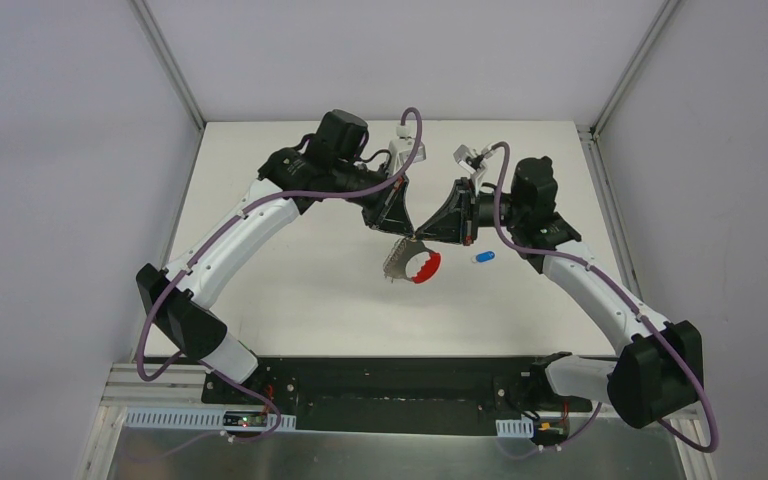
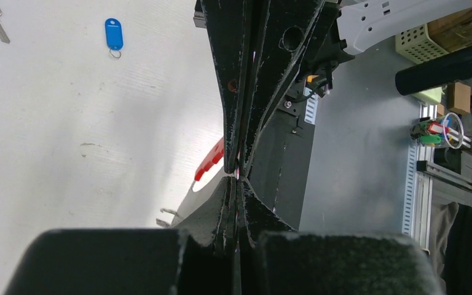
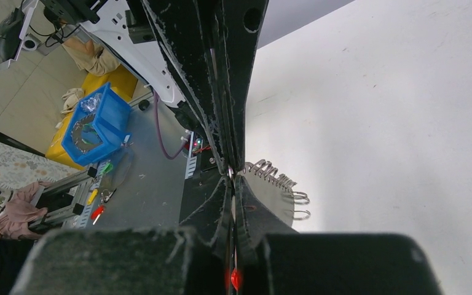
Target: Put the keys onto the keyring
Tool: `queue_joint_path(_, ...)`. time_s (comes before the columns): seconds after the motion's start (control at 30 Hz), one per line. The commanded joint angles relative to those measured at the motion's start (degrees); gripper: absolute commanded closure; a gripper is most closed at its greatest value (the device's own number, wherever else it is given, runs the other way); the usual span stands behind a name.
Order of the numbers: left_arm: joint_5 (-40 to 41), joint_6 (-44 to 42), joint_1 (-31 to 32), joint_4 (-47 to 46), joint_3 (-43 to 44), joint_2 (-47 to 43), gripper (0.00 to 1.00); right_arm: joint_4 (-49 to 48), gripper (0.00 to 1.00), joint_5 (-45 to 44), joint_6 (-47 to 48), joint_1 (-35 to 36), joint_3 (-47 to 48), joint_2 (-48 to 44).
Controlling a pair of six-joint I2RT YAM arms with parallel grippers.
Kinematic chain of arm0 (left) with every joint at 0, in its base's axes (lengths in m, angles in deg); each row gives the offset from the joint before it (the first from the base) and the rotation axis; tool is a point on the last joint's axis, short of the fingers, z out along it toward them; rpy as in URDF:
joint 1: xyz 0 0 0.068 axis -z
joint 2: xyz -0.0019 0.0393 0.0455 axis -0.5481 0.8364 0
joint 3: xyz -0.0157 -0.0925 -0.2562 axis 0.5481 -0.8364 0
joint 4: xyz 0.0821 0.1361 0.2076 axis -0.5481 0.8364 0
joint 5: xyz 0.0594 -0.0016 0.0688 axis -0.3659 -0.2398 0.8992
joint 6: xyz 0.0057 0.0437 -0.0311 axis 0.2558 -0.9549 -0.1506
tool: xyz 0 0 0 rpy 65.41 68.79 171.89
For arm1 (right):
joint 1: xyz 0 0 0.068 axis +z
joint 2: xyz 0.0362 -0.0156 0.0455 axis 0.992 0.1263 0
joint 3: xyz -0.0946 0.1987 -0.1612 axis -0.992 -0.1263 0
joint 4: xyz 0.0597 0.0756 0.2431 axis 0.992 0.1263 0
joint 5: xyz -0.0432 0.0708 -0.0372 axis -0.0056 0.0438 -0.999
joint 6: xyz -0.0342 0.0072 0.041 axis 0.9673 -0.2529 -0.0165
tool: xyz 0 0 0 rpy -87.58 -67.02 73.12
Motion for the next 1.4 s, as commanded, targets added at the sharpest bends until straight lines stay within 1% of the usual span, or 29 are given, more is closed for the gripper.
queue_joint_path(0.0, -0.55, -1.67, 0.37, -1.34, -0.83, -0.57, 1.00, -0.58, 1.00, 0.28, 2.34, 0.30, 0.20, -1.01)
queue_joint_path(0.17, 0.77, -4.31, 0.37, -1.25, -2.14, -1.08, 1.00, 2.38, 1.00, -0.46, 4.43, 0.35, 1.11, -1.49)
queue_joint_path(0.33, 3.30, -6.46, 0.37, -1.75, -3.16, -1.62, 1.00, 12.39, 1.00, -4.20, 11.77, 0.84, 3.74, -2.06)
queue_joint_path(0.43, 4.73, -6.34, 0.37, -3.56, -3.56, -2.05, 0.89, 15.46, 1.00, -6.46, 14.77, 1.59, 4.12, -2.41)
queue_joint_path(0.53, 5.32, -6.20, 0.37, -7.03, -4.61, -2.73, 0.81, 16.98, 1.00, -8.11, 16.42, 1.96, 3.97, -2.56)
queue_joint_path(0.63, 4.94, -6.75, 0.37, -9.77, -6.09, -3.43, 0.77, 17.01, 1.00, -8.70, 16.63, 2.03, 3.55, -2.56)
queue_joint_path(0.73, 3.57, -7.75, 0.37, -12.00, -8.09, -4.07, 0.76, 17.01, 1.00, -8.69, 16.62, 2.10, 3.35, -2.64)
queue_joint_path(0.97, 0.88, -13.17, 0.37, -13.73, -11.95, -5.26, 0.76, 16.38, 1.00, -7.92, 16.61, 2.13, 2.48, -2.91)
queue_joint_path(1.1, -0.22, -15.80, 0.37, -13.20, -12.68, -5.19, 0.76, 15.96, 1.00, -7.66, 16.43, 2.02, 2.11, -2.75)
queue_joint_path(1.2, -0.92, -17.02, 0.37, -12.76, -12.84, -5.11, 0.79, 15.95, 1.00, -7.79, 16.44, 2.05, 2.11, -2.57)
queue_joint_path(1.37, -1.48, -17.78, 0.44, -12.30, -12.98, -4.92, 0.87, 15.96, 1.00, -7.84, 16.35, 2.03, 2.10, -2.21)
